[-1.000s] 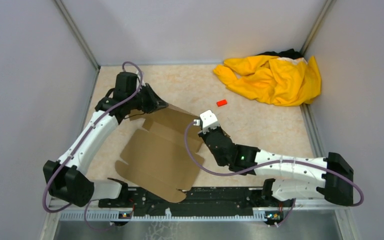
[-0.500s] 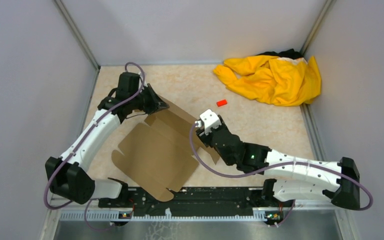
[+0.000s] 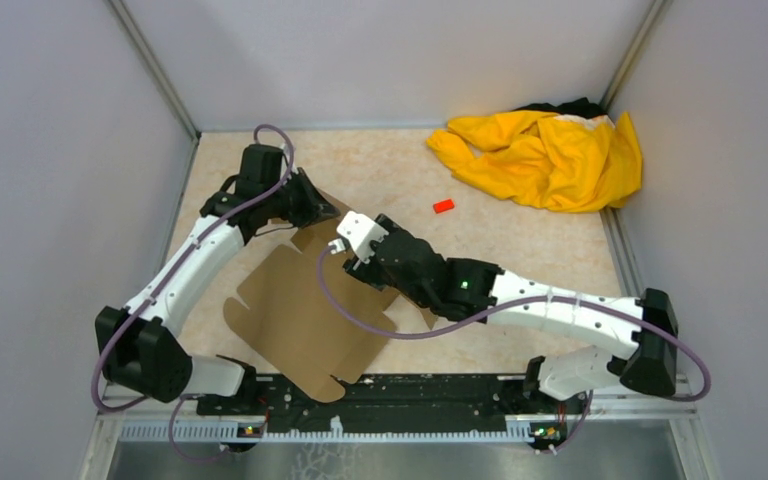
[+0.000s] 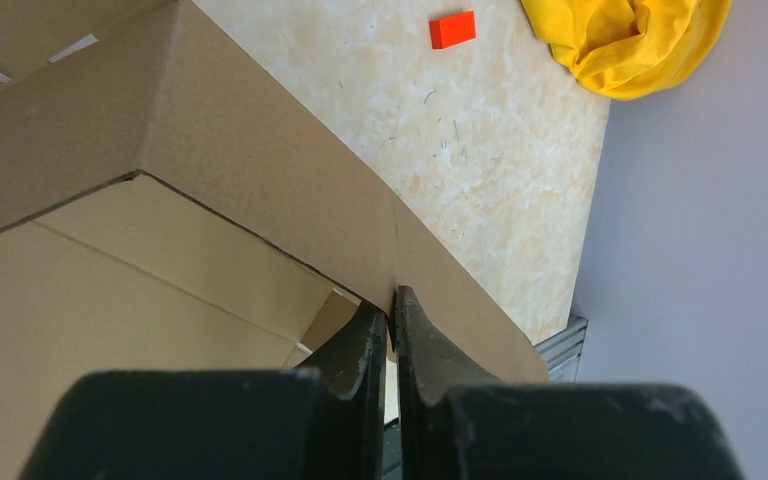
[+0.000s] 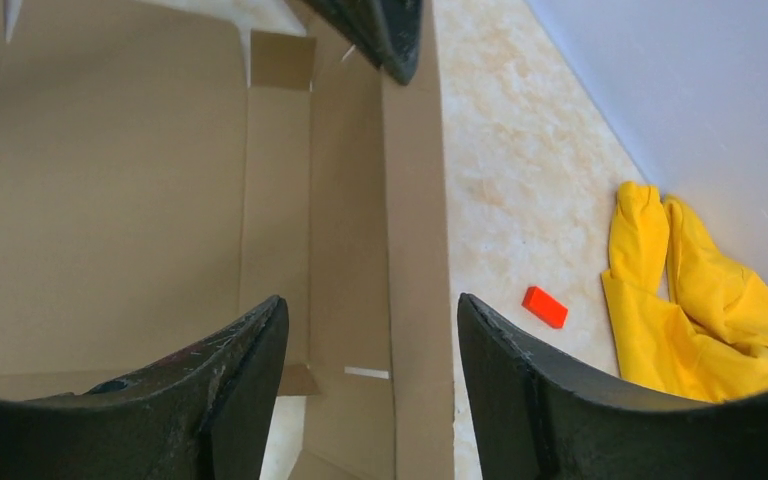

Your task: Fold the paper box

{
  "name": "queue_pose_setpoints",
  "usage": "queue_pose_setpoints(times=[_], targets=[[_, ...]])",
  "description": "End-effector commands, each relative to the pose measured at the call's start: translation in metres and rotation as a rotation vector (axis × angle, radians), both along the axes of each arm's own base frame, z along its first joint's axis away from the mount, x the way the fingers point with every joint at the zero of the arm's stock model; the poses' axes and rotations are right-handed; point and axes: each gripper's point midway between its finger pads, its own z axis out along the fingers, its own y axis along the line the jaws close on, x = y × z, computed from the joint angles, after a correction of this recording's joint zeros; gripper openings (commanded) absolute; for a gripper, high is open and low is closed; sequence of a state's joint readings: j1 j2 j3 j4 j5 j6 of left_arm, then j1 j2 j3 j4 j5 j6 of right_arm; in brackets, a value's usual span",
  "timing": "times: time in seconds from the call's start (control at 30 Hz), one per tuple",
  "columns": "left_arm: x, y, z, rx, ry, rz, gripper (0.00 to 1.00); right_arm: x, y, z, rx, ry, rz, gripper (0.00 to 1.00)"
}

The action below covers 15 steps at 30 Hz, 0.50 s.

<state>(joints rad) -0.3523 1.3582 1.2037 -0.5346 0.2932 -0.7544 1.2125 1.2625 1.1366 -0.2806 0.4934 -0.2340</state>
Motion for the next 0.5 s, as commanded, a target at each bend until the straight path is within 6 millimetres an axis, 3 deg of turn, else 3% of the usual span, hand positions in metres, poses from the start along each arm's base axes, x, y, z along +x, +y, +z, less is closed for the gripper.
queue_pose_setpoints(times=[0.0,0.47], targets=[[0.003,-0.003,0.000,0.024,-0.024,-0.043,0.10,0.002,0.014,0.006,-0.041,0.003,0.032,0.61],[0.004,-0.006,0.004,0.018,-0.033,-0.064,0.14,0.035,0.000,-0.011,-0.231,-0.092,-0.167,0.43]])
